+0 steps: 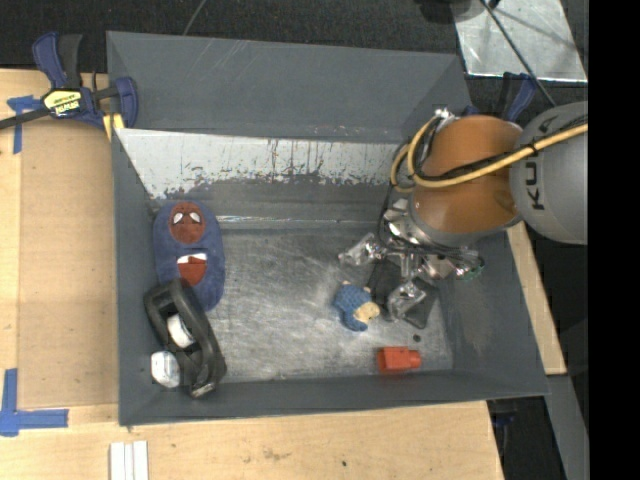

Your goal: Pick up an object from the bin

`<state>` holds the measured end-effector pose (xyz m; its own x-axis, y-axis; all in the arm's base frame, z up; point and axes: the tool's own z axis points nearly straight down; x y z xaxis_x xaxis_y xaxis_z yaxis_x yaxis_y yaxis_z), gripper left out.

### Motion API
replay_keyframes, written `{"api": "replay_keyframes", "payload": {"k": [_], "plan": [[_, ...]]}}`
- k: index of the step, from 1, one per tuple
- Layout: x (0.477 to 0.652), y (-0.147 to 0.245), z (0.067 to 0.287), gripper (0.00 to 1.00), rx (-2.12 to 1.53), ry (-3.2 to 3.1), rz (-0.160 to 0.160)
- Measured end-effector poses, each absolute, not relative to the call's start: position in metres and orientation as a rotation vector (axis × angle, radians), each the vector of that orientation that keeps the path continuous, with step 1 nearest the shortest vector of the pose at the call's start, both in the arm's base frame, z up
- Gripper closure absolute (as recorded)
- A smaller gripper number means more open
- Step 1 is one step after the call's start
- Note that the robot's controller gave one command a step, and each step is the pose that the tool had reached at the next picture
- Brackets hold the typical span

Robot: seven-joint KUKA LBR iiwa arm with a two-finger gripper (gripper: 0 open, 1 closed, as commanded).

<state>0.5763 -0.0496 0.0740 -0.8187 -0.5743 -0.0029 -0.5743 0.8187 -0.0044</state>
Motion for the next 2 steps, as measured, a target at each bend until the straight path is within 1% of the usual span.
{"api": "replay_keyframes", "payload": {"k": [1, 2], "plan": [[0.581, -0.047, 0.078, 1.00, -0.934, 2.971, -0.007], [0.582, -0.020, 0.207, 1.00, -0.957, 2.980, -0.005]]}}
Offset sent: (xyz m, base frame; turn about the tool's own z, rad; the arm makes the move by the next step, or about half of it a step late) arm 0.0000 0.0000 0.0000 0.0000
